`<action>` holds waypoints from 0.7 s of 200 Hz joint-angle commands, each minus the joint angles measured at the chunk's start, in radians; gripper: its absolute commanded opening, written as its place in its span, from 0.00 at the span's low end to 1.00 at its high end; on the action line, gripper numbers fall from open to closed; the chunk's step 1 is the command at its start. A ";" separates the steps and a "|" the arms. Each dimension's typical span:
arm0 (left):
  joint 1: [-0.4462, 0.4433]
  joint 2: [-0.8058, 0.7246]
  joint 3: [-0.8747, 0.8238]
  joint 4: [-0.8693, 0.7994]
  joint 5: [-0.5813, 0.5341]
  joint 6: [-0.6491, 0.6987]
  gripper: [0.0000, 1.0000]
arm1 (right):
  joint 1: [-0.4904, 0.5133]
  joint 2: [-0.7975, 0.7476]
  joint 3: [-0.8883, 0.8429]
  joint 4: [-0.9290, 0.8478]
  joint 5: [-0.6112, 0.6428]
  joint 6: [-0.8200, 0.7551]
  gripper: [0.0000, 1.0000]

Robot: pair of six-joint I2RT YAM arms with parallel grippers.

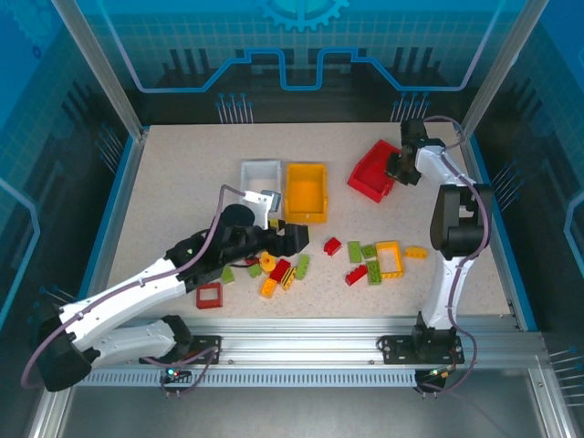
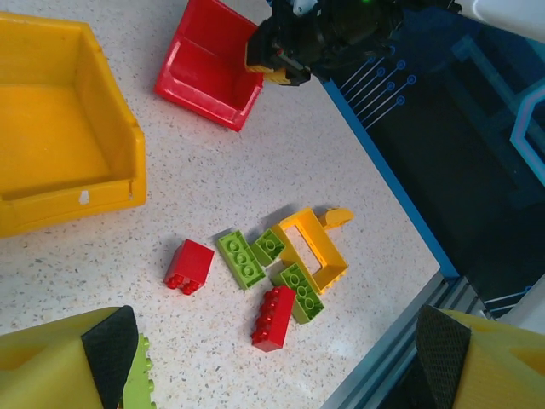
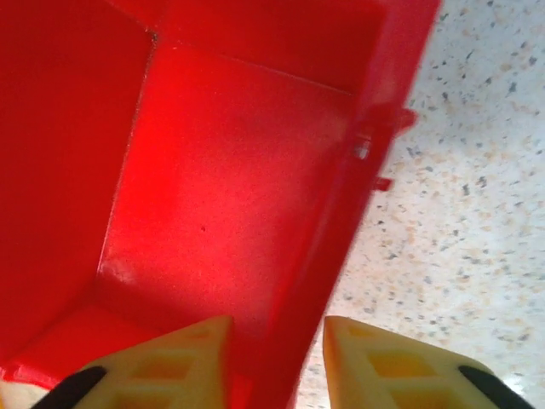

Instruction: Sort the legos into containers by color

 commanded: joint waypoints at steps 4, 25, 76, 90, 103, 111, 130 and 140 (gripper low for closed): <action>-0.008 -0.042 -0.027 -0.049 -0.040 -0.018 0.89 | 0.062 -0.026 0.017 -0.062 0.128 -0.108 0.15; -0.008 -0.068 -0.038 -0.068 -0.052 -0.020 0.89 | 0.099 -0.054 -0.008 -0.061 0.154 -0.146 0.10; -0.008 -0.089 -0.051 -0.089 -0.062 -0.029 0.89 | 0.190 -0.140 -0.132 -0.001 0.165 -0.235 0.09; -0.008 -0.086 -0.050 -0.091 -0.062 -0.030 0.89 | 0.197 -0.158 -0.163 0.008 0.158 -0.247 0.09; -0.009 -0.082 -0.052 -0.088 -0.060 -0.032 0.89 | 0.199 -0.172 -0.188 0.019 0.138 -0.255 0.09; -0.010 -0.077 -0.052 -0.084 -0.058 -0.034 0.89 | 0.198 -0.178 -0.204 0.031 0.119 -0.260 0.09; -0.010 -0.062 -0.049 -0.075 -0.052 -0.037 0.89 | 0.199 -0.178 -0.225 0.045 0.089 -0.266 0.09; -0.011 -0.055 -0.047 -0.070 -0.051 -0.037 0.89 | 0.199 -0.175 -0.231 0.052 0.080 -0.267 0.09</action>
